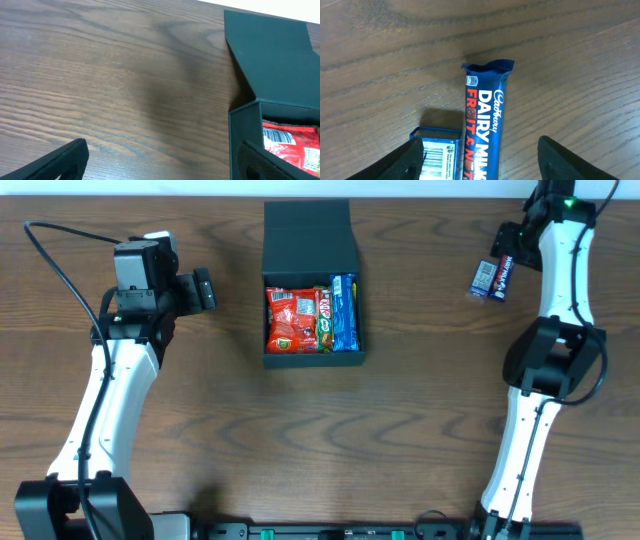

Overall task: Pack container
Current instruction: 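Grasp the Dairy Milk Fruit & Nut bar with the right gripper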

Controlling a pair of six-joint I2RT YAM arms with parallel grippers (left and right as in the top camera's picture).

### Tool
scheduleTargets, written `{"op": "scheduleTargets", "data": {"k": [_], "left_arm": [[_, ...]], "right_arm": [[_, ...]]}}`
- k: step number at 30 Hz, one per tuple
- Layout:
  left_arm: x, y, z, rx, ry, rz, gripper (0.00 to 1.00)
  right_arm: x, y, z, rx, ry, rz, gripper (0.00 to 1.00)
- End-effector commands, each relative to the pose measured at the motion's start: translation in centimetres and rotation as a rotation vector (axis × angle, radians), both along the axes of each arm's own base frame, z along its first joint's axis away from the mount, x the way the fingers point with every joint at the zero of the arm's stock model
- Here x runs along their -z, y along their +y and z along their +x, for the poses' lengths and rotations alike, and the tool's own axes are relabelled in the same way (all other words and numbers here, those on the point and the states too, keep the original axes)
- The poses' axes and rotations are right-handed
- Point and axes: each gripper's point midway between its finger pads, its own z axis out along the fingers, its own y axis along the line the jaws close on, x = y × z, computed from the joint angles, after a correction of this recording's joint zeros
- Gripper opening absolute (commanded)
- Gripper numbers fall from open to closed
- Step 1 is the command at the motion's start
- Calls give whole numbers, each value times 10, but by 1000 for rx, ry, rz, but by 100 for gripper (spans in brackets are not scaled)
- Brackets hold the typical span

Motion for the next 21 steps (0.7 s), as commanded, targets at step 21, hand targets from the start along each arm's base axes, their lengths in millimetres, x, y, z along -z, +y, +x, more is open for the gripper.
{"op": "scheduleTargets", "data": {"k": [21], "left_arm": [[4, 2, 0, -10, 8, -7, 95]], "right_arm": [[26, -13, -3, 22, 21, 26, 68]]}}
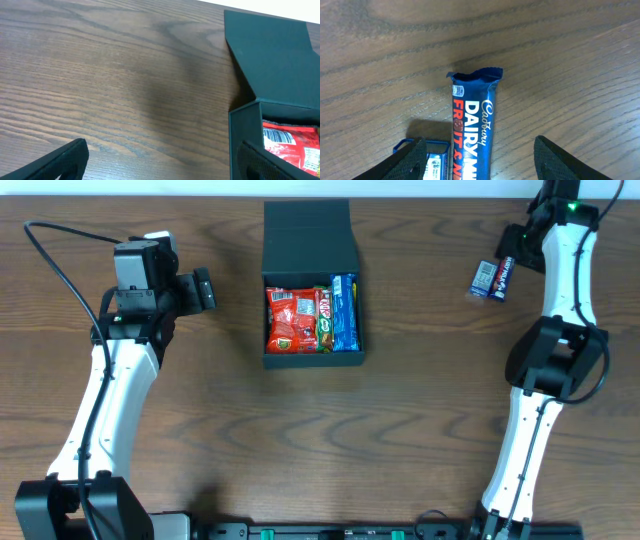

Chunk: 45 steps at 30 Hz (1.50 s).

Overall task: Pack container
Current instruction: 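Grasp the Dairy Milk Fruit & Nut bar with the right gripper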

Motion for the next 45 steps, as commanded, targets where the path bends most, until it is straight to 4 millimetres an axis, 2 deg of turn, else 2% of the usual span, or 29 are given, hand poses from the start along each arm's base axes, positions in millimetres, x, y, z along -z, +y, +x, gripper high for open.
{"op": "scheduleTargets", "data": {"k": [1, 8, 11, 26, 36, 45], "left_arm": [[4, 2, 0, -10, 8, -6, 96], [4, 2, 0, -14, 8, -12, 95], [4, 1, 0, -11, 8, -15, 95], [4, 0, 0, -9, 8, -16, 95], [4, 0, 0, -9, 8, -16, 95], [4, 0, -1, -9, 10, -16, 95]], "right_arm": [[18, -2, -6, 6, 33, 17, 68], [27, -2, -9, 7, 53, 22, 66], [27, -2, -10, 7, 54, 22, 62], [33, -1, -11, 7, 63, 25, 56], [46, 5, -15, 0, 80, 55, 45], [47, 5, -15, 26, 79, 63, 26]]}}
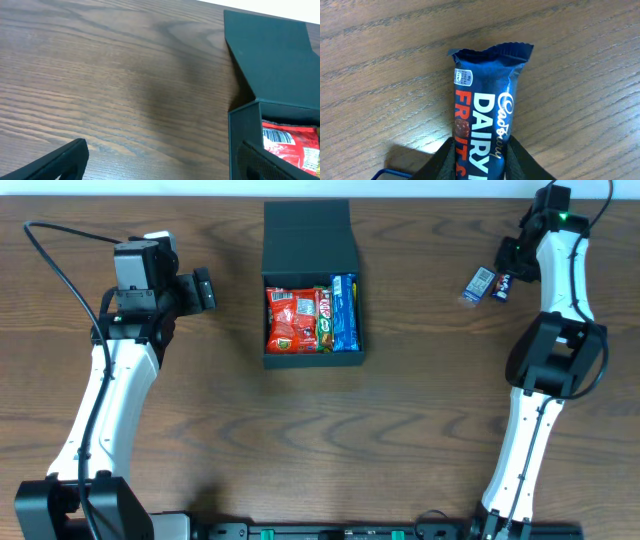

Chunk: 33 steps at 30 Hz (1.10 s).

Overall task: Pack container
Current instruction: 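Grasp the Dairy Milk Fruit & Nut bar with the right gripper, then carry the Dairy Milk bar over the box with the right gripper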

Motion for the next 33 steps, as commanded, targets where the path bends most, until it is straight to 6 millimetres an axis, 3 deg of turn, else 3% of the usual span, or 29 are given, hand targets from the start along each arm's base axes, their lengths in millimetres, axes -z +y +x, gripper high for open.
{"op": "scheduleTargets", "data": {"k": [1, 7, 11, 17, 21, 23, 27, 31, 33], "left_arm": [[5, 1, -1, -8, 10, -13, 95], [4, 1, -1, -7, 9, -13, 95], [4, 1, -1, -7, 9, -13, 95], [4, 1, 0, -7, 8, -13, 95], [4, 1, 0, -7, 7, -13, 95], [4, 1, 0, -7, 7, -13, 95], [4, 1, 0, -7, 6, -12, 96], [4, 1, 0, -7, 7, -12, 95], [4, 1, 0, -7, 7, -11, 95]], "right_arm": [[12, 2, -6, 29, 25, 36, 25], [8, 12, -2, 32, 1, 93, 18], [-10, 18, 4, 22, -40, 125, 15], [-70, 20, 17, 5, -151, 98, 15], [-117, 41, 23, -38, -229, 82, 14], [-141, 59, 25, -74, -268, 77, 14], [-188, 120, 25, -178, -342, 79, 14], [-208, 191, 19, -298, -367, 98, 15], [-207, 239, 12, -369, -355, 125, 15]]}}
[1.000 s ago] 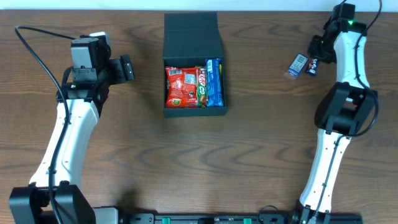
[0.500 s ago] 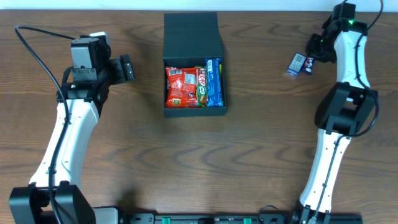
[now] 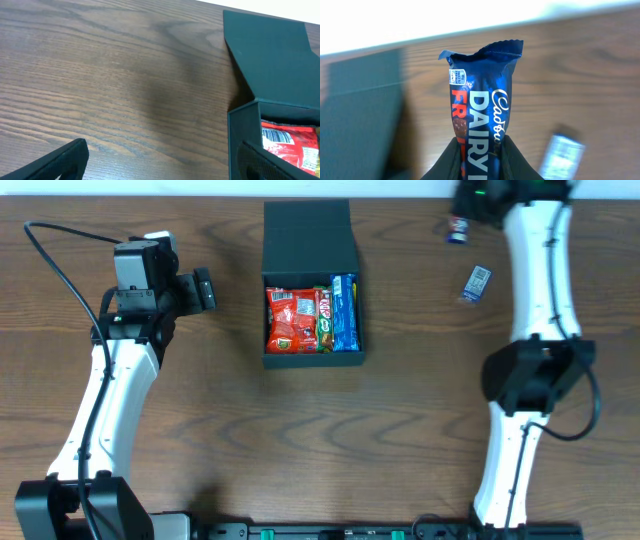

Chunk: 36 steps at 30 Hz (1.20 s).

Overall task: Pack container
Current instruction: 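Carry the Dairy Milk bar over the box with the right gripper, then push the Dairy Milk bar down into the box and release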

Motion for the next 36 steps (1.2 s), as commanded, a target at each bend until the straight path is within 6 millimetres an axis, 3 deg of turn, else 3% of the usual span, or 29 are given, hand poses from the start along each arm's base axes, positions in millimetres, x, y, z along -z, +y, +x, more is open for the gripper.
{"op": "scheduleTargets", "data": {"k": [1, 5, 10, 17, 23, 29, 36], "left_arm": [[4, 1, 0, -8, 8, -8, 95], [5, 1, -1, -7, 13, -8, 95], [8, 1, -5, -7, 33, -8, 95], [11, 1, -7, -7, 47, -8, 95], [11, 1, -7, 3, 46, 2, 96], [11, 1, -7, 9, 48, 8, 95], [11, 1, -7, 9, 48, 8, 95]], "right_arm": [[-2, 70, -14, -102, 15, 27, 14], [16, 165, -52, -250, 94, 28, 16], [36, 214, -96, -294, 220, 26, 16], [58, 240, -146, -315, 379, -11, 17], [81, 262, -168, -323, 439, -45, 17], [112, 256, -167, -193, 463, -133, 13], [128, 241, -155, -78, 439, -201, 15]]}}
